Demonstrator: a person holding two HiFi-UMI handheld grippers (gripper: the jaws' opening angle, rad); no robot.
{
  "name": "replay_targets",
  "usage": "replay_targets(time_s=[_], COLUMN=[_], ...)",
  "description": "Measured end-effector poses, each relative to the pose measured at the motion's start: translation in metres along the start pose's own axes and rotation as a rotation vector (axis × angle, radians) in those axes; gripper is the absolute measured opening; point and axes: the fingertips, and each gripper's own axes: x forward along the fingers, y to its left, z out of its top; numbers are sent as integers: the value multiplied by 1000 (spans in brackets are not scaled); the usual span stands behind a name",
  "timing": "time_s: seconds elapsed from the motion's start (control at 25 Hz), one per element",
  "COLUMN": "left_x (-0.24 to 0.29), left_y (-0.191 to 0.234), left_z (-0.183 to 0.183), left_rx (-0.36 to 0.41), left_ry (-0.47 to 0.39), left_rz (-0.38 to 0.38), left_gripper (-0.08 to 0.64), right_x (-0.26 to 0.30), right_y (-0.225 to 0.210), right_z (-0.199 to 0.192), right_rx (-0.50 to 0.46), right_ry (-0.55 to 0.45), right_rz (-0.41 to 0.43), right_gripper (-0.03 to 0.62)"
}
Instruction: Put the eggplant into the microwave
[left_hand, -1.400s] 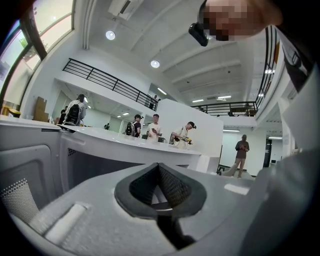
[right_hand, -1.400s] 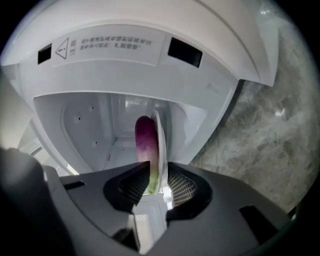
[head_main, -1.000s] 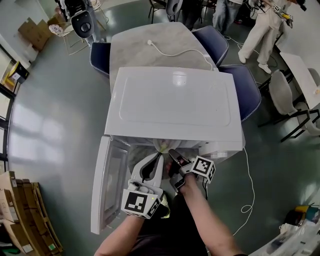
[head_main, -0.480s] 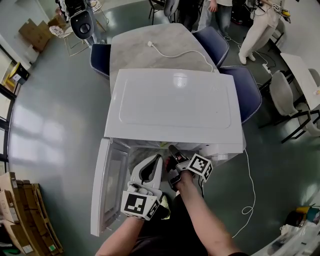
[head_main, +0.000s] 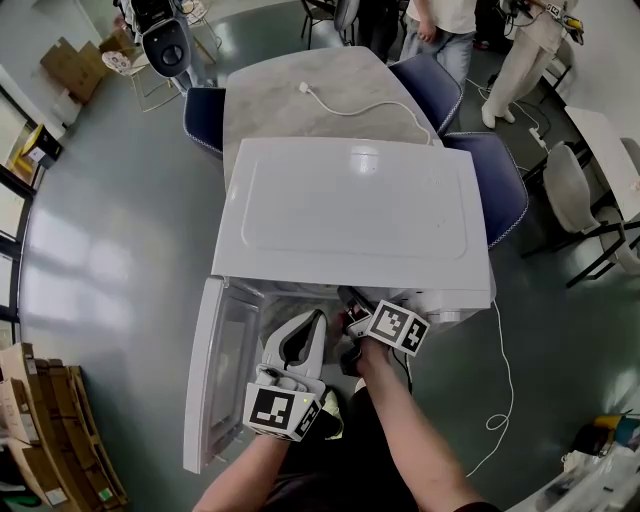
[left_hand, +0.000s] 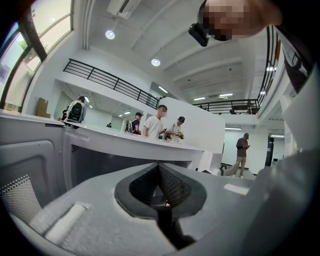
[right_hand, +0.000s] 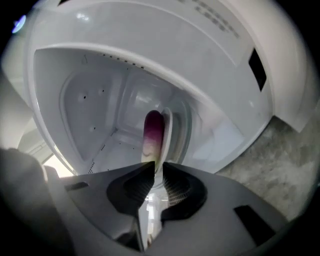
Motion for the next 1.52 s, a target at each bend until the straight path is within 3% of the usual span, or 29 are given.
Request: replay_targets(time_s=[0.28, 0.52, 0.72, 0.8, 1.0, 1.36, 1.52], left_x=[0, -1, -4, -4, -4, -8, -13], left_y=[-1, -1, 1, 1, 2, -2, -15], left_z=[1, 0, 3, 3, 2, 3, 7], left_rx=[-5, -6, -9, -10, -7, -9, -11], left_ry=[-7, -5, -10, -10, -8, 18, 47], left_rz=[-5, -4, -3, -4, -1, 0, -17], left_gripper=[9, 9, 9, 9, 9, 9, 9], right_x=[-4, -8, -16, -16, -7, -26, -58], right_y=[-2, 1, 9, 8, 5, 25, 42], right_z=[-6, -6, -6, -4, -2, -9, -14], right_rx=[-303, -459, -588, -620, -653, -686, -676], right_ry=[81, 77, 48, 39, 57, 67, 62], right_rz=[-158, -162, -200, -217, -227, -164, -144], right_gripper=[74, 137, 149, 145, 58, 57, 15])
